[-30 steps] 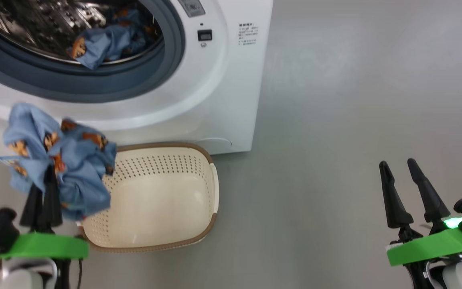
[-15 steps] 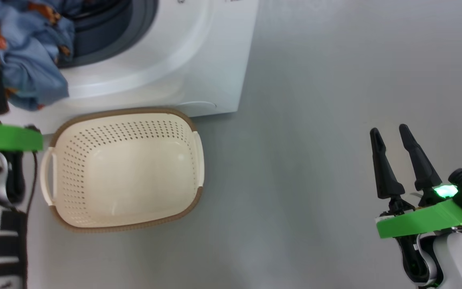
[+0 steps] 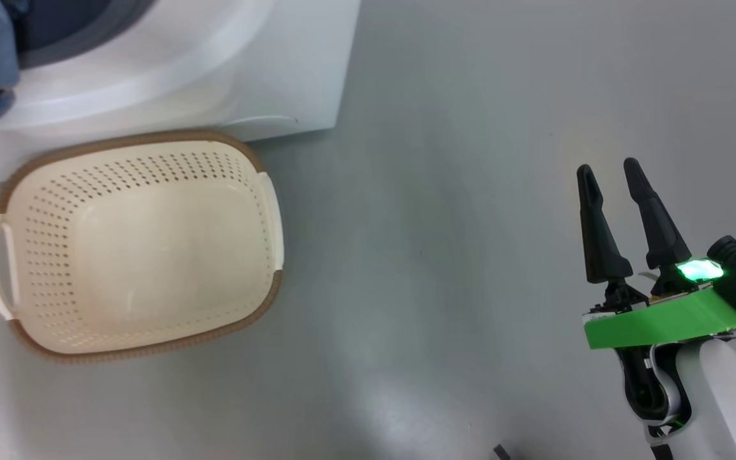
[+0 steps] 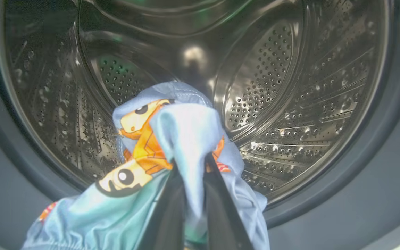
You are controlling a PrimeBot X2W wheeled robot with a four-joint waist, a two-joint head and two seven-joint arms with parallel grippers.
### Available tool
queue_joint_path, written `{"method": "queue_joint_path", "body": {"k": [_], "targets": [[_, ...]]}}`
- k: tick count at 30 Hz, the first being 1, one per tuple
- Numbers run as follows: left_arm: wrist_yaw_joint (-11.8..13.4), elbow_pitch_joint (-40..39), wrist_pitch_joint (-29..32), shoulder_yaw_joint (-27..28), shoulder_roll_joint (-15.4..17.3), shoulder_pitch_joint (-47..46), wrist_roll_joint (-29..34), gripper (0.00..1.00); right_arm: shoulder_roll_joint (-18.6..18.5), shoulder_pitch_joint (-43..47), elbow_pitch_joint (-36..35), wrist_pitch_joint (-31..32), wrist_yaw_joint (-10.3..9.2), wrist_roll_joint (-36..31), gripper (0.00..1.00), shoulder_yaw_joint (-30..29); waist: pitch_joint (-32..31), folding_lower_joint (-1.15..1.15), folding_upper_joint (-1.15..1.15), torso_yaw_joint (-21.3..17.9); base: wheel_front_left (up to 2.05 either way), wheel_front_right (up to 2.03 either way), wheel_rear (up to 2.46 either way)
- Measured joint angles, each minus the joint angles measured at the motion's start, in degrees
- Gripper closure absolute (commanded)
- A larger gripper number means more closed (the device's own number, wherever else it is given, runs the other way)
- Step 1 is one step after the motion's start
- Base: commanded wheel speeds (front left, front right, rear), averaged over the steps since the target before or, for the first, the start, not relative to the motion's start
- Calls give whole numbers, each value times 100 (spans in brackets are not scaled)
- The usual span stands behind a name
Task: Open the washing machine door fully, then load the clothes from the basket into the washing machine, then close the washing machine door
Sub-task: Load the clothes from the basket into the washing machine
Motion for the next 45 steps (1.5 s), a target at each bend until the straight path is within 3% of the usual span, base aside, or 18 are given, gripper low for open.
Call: {"method": "queue_joint_path", "body": {"k": [10, 14, 17, 28, 33, 34, 35, 41, 45], "targets": [[-1, 1161, 0, -311, 254, -1209, 0, 100, 134, -202, -80, 0, 0, 0, 0, 143, 510, 0, 0, -364, 0, 0, 0], [0, 1232, 0, -354, 319, -1553, 1, 100, 170, -284, -100, 0, 0, 0, 0, 164, 663, 1, 0, -471, 0, 0, 0], [-1, 1059, 1, -359, 350, -1672, 1, 100, 185, -285, -115, 0, 0, 0, 0, 168, 734, 0, 0, -514, 0, 0, 0], [0, -973, -2, 260, 438, -1730, 405, 100, 268, -470, -181, 0, 1, 0, 0, 229, 1062, 0, 0, -636, 0, 0, 0], [0, -731, -2, 359, 380, -1483, 513, 100, 294, -508, -178, 0, 1, 0, 0, 328, 1107, 0, 0, -680, 0, 0, 0], [0, -455, -1, 360, 369, -1483, 519, 34, 303, -508, -174, 0, 0, 0, 0, 337, 1100, 0, 0, -686, 0, 0, 0], [0, -254, 0, 287, 381, -1466, 605, 0, 304, -507, -174, 0, 1, 0, 0, 343, 1094, 0, 0, -692, 0, 0, 0], [8, 773, 0, 233, 407, -1577, 706, 0, 338, -506, -164, 0, 0, 1, 0, 363, 1035, 0, 0, -709, 0, 0, 0], [8, 995, 0, 218, 405, -1697, 706, 0, 367, -505, -142, 0, 0, 1, 0, 370, 982, 0, 0, -692, 0, 0, 0]]}}
